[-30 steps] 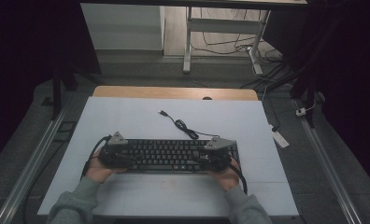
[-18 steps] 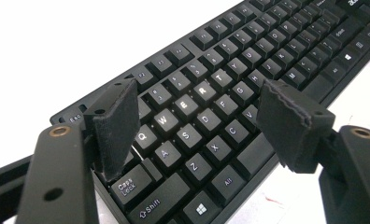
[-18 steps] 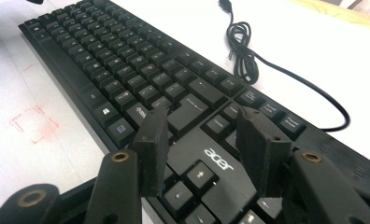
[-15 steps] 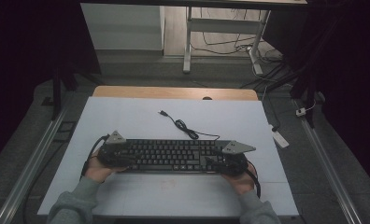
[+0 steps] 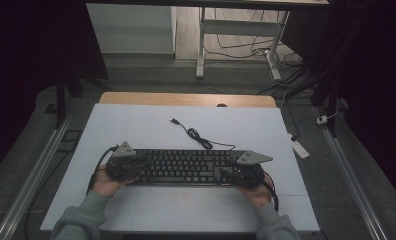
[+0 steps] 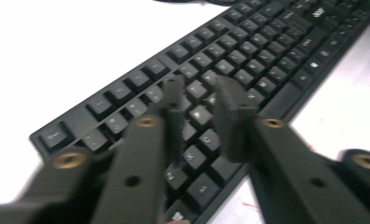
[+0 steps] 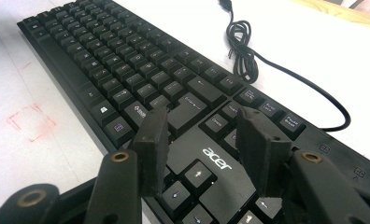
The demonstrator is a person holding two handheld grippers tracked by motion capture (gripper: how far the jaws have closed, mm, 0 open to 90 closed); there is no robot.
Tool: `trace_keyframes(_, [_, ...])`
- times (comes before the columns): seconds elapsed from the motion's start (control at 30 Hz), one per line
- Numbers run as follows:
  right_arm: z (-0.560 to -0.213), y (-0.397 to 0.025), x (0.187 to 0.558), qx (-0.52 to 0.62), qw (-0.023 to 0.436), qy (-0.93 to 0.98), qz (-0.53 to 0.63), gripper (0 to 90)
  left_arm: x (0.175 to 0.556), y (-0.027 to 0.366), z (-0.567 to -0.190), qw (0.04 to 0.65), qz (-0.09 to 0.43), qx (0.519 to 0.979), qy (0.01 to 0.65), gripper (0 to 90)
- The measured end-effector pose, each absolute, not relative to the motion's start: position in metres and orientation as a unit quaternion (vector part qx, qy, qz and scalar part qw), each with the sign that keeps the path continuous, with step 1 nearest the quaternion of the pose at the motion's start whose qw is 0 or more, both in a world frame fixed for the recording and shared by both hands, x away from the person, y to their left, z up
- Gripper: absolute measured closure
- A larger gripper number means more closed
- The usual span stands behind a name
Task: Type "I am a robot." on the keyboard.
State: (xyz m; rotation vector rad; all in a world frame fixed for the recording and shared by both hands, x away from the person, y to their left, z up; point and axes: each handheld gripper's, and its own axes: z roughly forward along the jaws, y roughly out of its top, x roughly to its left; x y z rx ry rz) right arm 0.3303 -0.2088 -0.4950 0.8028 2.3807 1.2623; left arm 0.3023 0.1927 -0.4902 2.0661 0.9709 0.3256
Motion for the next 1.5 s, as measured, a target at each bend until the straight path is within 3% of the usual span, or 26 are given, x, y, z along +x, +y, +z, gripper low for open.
trace_keyframes(0.07, [-0.495,-0.209,0.330,0.282,0.166,0.836,0.441,54.2,0.302,0.190,-0.490,0.407,0.122,0.822,0.379,84.8])
trace_keyframes(0.13, [-0.496,-0.208,0.331,0.282,0.164,0.835,0.443,54.1,0.302,0.188,-0.491,0.406,0.115,0.826,0.372,88.8])
trace_keyframes(0.73, [-0.496,-0.209,0.331,0.282,0.169,0.836,0.440,54.2,0.299,0.155,-0.508,0.377,0.086,0.857,0.340,88.9])
trace_keyframes(1.5, [-0.495,-0.209,0.332,0.284,0.171,0.835,0.439,54.1,0.302,0.145,-0.522,0.345,0.080,0.872,0.338,88.9])
